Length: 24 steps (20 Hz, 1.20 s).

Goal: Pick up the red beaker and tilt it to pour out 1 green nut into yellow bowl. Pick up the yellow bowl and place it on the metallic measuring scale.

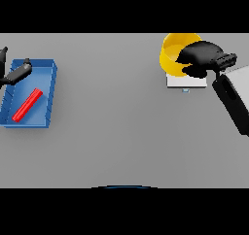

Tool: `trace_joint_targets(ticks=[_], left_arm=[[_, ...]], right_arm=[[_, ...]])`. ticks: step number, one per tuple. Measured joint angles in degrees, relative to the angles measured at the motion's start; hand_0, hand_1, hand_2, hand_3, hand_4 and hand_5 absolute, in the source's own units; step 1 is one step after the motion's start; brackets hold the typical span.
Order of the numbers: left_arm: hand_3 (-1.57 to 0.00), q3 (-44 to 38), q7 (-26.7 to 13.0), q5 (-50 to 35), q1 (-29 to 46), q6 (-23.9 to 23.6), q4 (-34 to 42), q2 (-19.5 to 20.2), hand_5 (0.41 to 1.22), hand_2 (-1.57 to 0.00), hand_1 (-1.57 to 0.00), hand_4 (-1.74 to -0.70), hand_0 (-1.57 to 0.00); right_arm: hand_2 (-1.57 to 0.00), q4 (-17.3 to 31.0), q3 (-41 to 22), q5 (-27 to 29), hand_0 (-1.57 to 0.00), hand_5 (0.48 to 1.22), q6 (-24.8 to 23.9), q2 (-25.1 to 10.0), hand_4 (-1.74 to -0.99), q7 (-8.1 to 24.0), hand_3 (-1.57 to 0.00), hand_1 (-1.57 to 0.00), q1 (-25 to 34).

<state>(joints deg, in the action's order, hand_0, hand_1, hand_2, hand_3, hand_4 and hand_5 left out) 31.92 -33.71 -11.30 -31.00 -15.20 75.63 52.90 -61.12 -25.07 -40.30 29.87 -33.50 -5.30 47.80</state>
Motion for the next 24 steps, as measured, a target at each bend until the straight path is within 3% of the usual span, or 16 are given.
trace_joint_targets(ticks=[6, 13, 16, 18, 20, 21, 22, 24], left_arm=[[0.0, -0.6, -1.2, -0.3, -0.1, 0.4, 0.1, 1.1, 0.759, 0.0, 0.0, -0.82, 0.0], [0.0, 0.4, -0.9, -0.1, -0.1, 0.0, -0.1, 1.0, 0.733, 0.0, 0.0, -0.8, 0.0], [0.0, 0.2, -0.6, 0.0, -0.7, -0.2, -1.2, 0.2, 0.728, 0.0, 0.0, -0.81, 0.0], [0.0, 0.0, -0.1, -0.3, -0.8, -0.1, -1.1, 0.3, 0.734, 0.0, 0.0, -0.81, 0.0], [0.0, 0.2, -0.9, -0.2, -1.1, 0.2, -0.7, 0.6, 0.74, 0.0, 0.0, -0.81, 0.0], [0.0, 0.3, -1.2, -0.2, -1.6, 0.4, -1.5, 0.0, 0.745, 0.0, 0.0, -0.81, 0.0], [0.0, 0.4, -1.1, -0.2, -1.7, 0.3, -1.5, -0.3, 0.745, 0.0, 0.0, -0.81, 0.0], [0.0, 0.5, -1.2, -0.1, -1.5, 0.3, -1.5, -0.4, 0.744, 0.0, 0.0, -0.81, 0.0]], right_arm=[[-1.57, 13.9, 0.0, -0.8, -1.57, 1.221, -5.6, 1.1, -1.722, -3.2, -1.25, -1.57, 3.4], [-1.56, 24.2, -1.2, -1.9, -1.57, 1.221, -11.4, 4.1, -1.727, -5.4, -1.48, -1.52, 4.9], [-1.57, 29.0, -1.3, -2.4, -1.57, 1.221, -13.4, 5.3, -1.727, -4.9, -1.51, -1.48, 6.3], [-1.57, 31.2, -1.4, -2.2, -1.55, 1.221, -14.3, 5.6, -1.721, -6.2, -1.48, -1.42, 7.0], [-1.57, 32.5, -1.4, -1.8, -1.54, 1.221, -14.4, 6.1, -1.728, -7.4, -1.17, -1.41, 7.5], [-1.5, 32.9, -1.4, -1.6, -1.54, 1.221, -13.7, 6.2, -1.659, -7.2, -1.02, -1.44, 7.6], [-1.35, 33.5, -1.2, -1.4, -1.52, 1.134, -13.6, 7.0, -1.596, -6.2, -0.91, -1.35, 7.9], [-0.95, 33.7, -0.7, -0.7, -0.98, 0.983, -13.0, 6.8, -1.504, -5.9, -0.76, -0.87, 8.1]])
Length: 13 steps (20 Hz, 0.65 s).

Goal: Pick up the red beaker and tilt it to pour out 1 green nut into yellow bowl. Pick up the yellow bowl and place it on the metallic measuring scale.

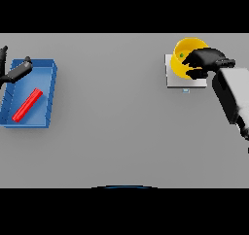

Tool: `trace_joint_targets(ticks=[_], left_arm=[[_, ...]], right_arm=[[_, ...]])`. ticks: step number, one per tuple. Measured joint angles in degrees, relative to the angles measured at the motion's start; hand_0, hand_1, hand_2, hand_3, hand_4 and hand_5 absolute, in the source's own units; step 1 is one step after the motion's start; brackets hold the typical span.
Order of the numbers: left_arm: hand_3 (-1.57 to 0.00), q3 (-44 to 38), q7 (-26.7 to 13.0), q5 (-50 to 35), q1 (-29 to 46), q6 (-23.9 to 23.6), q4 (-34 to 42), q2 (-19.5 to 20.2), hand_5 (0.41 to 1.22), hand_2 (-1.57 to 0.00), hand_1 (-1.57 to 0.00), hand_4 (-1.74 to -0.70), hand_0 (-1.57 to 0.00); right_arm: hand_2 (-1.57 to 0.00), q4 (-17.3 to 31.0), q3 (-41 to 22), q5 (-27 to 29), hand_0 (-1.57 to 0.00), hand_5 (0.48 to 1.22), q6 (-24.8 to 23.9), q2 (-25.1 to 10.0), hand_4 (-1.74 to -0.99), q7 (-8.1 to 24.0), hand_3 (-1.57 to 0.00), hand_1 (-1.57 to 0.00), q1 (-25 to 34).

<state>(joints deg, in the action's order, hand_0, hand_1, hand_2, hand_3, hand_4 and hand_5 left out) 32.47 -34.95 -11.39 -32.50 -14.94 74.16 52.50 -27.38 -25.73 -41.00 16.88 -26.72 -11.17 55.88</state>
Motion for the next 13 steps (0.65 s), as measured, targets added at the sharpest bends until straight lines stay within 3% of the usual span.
trace_joint_targets(ticks=[2, 5, 8, 13], left_arm=[[0.0, 0.0, 0.0, -0.1, -0.2, 0.1, -0.7, -0.2, 0.742, 0.0, 0.0, -0.81, 0.0], [0.0, 0.2, 0.8, 0.3, -0.8, 0.5, -2.0, -0.9, 0.739, 0.0, 0.0, -0.81, 0.0], [0.0, -0.1, 1.2, 0.2, -0.8, 0.3, -2.4, -1.0, 0.736, 0.0, 0.0, -0.81, 0.0], [0.0, -0.1, 0.9, -0.1, -1.2, 0.4, -2.5, -1.4, 0.734, 0.0, 0.0, -0.82, 0.0]], right_arm=[[-0.69, 0.6, 0.0, 0.1, -0.62, 0.887, 0.8, -0.6, -1.444, -1.2, -0.67, -0.55, 0.1], [-0.45, 2.6, -0.1, -0.1, -0.32, 0.799, 1.0, 0.3, -1.397, -1.9, -0.57, -0.28, 0.6], [-0.29, 3.1, -0.7, -0.7, -0.16, 0.755, 1.2, 0.2, -1.356, -3.4, -0.47, -0.14, 1.0], [-0.12, 5.4, -1.6, -1.9, -0.05, 0.733, 1.3, 1.1, -1.308, -4.3, -0.35, -0.05, 2.0]])
